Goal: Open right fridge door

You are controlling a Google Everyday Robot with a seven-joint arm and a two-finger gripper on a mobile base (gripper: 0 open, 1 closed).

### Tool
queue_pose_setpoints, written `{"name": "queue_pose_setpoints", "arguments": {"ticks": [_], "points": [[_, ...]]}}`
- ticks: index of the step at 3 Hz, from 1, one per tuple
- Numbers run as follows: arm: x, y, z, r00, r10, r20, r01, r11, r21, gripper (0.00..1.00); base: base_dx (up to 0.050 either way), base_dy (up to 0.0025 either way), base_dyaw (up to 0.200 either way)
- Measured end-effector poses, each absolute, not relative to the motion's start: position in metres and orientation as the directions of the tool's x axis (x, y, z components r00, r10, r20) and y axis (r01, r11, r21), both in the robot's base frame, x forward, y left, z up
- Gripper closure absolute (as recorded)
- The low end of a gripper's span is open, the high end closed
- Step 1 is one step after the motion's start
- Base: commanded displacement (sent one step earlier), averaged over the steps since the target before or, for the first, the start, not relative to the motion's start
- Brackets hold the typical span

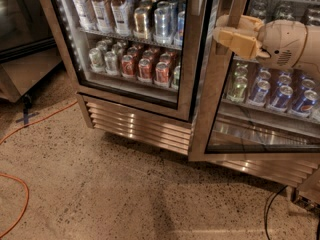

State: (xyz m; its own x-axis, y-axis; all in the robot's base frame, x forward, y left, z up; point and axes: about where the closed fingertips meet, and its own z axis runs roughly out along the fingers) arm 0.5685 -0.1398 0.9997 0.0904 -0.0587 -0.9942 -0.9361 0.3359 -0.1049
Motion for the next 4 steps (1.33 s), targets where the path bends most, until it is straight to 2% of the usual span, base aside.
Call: {"name": "queue_pose_setpoints", "arguments": {"ticks": [2,4], "points": [[0.5685,-0.1398,0.9997,0.090,-0.059,-0.994,-0.936,0.336,-0.105,1.00,-0.050,0.00004,0.000],[0.5685,-0.1398,0.9997,0.090,-0.059,-0.994,-0.936,0.336,-0.105,1.00,0.000,-0.00004,-0.198]]}}
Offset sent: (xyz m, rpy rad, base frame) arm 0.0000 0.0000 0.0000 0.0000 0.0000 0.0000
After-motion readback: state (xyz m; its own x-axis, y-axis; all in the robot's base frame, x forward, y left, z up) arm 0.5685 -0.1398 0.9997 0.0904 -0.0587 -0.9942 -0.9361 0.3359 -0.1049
